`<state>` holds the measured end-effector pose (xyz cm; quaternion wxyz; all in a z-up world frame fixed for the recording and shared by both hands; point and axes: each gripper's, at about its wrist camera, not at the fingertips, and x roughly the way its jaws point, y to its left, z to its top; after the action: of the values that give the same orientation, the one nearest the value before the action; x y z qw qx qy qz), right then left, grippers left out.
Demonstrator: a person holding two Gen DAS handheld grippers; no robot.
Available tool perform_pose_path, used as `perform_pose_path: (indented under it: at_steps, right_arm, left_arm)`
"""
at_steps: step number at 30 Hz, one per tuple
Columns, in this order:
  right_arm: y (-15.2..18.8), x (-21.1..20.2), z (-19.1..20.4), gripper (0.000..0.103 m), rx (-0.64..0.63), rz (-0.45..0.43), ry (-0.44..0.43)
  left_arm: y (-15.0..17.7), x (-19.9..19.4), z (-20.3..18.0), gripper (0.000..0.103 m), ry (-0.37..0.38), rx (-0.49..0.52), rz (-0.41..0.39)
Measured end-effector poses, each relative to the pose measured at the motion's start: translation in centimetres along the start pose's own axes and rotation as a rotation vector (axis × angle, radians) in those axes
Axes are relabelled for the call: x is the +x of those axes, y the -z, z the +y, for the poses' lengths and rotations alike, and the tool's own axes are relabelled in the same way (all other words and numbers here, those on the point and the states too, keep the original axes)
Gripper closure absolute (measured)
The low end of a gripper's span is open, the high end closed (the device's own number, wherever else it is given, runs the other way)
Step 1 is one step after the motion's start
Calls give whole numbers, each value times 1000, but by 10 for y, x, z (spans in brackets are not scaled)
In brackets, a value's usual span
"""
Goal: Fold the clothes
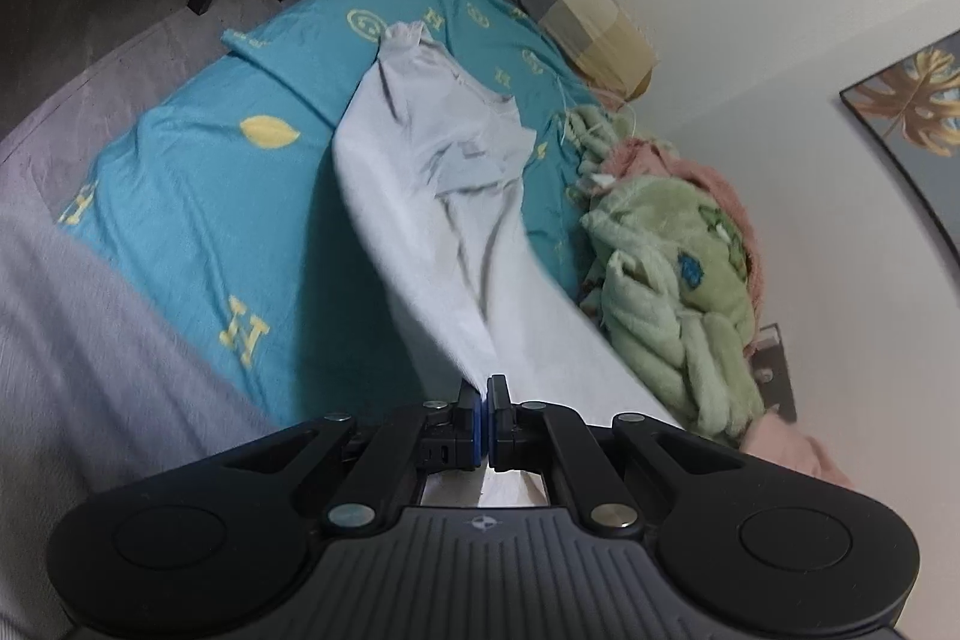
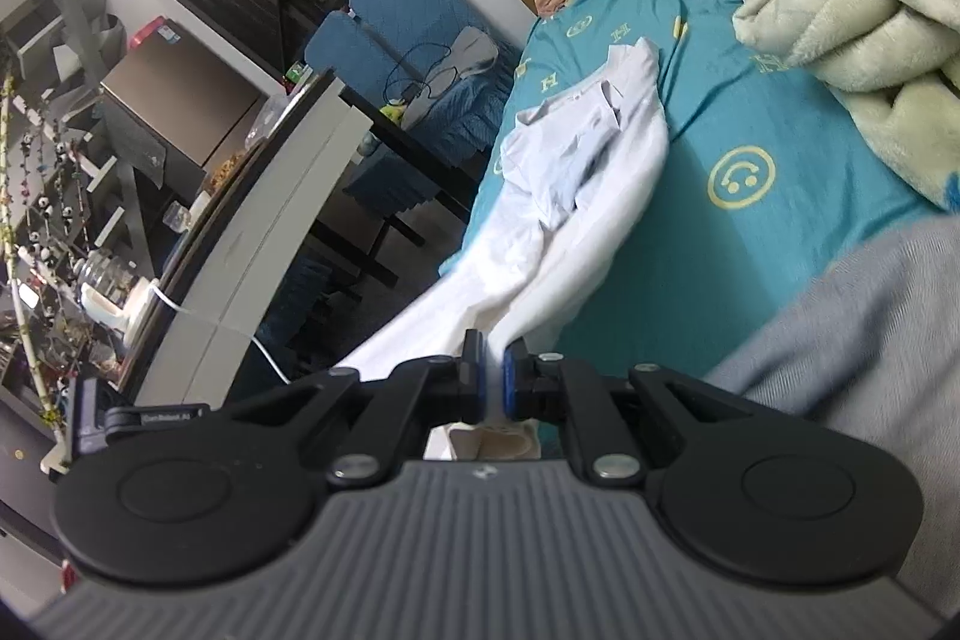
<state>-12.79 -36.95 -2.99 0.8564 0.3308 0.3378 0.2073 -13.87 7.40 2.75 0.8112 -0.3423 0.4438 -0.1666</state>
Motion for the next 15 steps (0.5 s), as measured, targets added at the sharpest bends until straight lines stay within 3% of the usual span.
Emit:
perform_pose_path:
  at_steps: [7,15]
  right_arm:
    - [-70,55,-18,94,92,-30,22]
    - [-147,151,-59,94,145,-38,132]
  left_arm:
    - [-80,52,-27,101,6,14,-75]
    - [-178,159,-16,101,-97,53,-144]
